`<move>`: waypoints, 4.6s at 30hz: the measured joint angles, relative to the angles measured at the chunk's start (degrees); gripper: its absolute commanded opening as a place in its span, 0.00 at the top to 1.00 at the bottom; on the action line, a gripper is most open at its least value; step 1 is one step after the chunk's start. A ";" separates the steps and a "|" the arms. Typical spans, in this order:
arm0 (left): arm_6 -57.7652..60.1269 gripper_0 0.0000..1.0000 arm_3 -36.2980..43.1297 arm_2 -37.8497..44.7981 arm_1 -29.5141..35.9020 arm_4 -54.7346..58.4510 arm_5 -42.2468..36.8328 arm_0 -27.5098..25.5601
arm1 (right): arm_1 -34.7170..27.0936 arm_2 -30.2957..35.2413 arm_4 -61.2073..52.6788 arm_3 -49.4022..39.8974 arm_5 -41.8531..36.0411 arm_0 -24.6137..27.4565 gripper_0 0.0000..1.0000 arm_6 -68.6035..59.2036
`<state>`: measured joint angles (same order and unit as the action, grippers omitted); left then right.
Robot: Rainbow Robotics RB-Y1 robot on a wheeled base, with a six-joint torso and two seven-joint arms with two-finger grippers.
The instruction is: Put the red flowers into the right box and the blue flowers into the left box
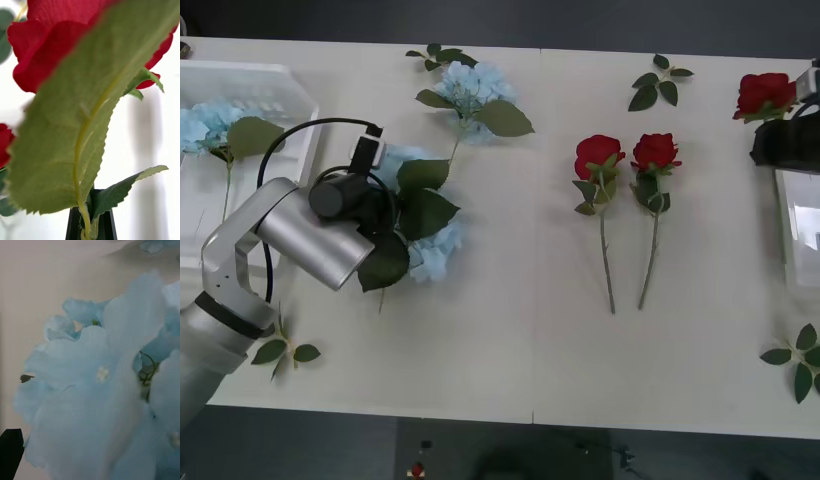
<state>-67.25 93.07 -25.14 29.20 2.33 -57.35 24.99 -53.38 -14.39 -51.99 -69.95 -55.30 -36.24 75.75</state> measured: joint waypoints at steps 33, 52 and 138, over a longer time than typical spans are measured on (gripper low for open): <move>0.00 0.29 -11.01 -4.45 -2.36 5.60 4.24 3.08 | -19.54 11.17 -10.30 3.60 8.83 15.05 0.00 16.12; 0.00 1.00 -11.90 -3.58 -3.11 2.86 9.95 4.26 | -17.02 11.70 -10.36 3.46 11.54 15.03 0.00 16.14; -35.82 0.00 15.52 15.43 4.00 29.18 -22.31 -1.90 | 18.72 -12.16 23.86 4.82 7.29 -0.79 1.00 -22.14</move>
<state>-103.06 108.60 -9.71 33.21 31.51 -79.66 23.09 -34.66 -26.54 -28.14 -65.12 -48.01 -37.04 53.61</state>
